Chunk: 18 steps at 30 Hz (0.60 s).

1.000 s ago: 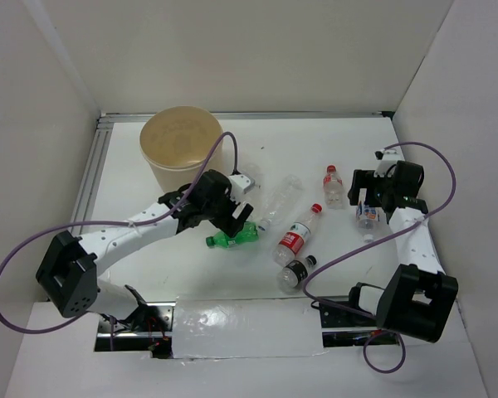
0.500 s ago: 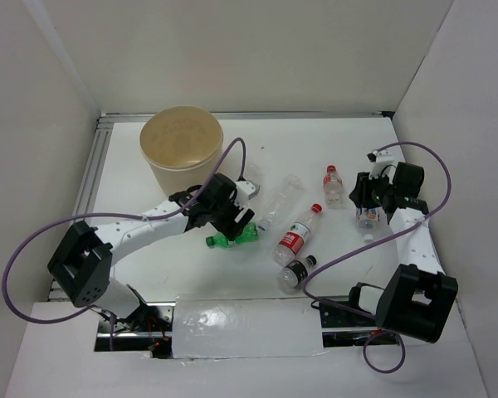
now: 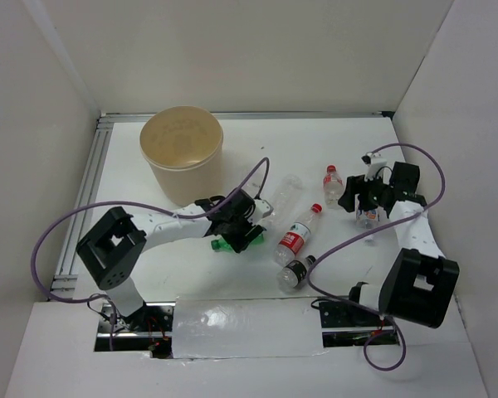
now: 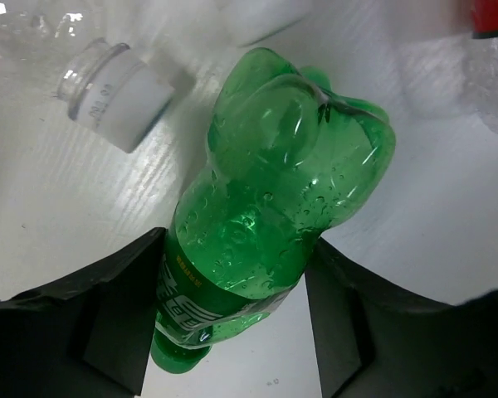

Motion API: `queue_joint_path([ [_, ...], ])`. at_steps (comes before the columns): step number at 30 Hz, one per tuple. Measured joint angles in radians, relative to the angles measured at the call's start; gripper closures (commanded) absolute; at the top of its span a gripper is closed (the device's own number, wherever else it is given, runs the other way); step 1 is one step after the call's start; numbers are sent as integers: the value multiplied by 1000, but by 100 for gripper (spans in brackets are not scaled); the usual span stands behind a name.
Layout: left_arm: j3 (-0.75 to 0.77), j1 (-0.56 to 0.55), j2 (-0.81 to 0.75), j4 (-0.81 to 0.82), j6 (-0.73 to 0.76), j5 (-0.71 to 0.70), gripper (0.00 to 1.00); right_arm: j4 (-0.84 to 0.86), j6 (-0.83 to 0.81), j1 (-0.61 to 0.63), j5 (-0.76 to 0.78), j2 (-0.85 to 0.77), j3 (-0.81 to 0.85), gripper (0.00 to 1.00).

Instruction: Put the plastic bottles in the bin

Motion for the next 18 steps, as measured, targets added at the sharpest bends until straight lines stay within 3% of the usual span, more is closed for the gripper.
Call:
queue_joint_path([
  [2,7,-12,-3,-14,-5,-1,97,-10,10,11,-2,36,19,25],
  [5,63,-23,-31,-77,-9,-8,98,-11,59,49,36,90,58,26],
  [9,261,-9,-130,-131,-18,-39,98,5,158,94,105,140,113,23],
  [14,526,87,-259,-55,-54,-101,88,34,235,169,239,264,256,17],
  [18,665,249,-287,20,-68,-174,84,61,277,209,323,383,343,14],
])
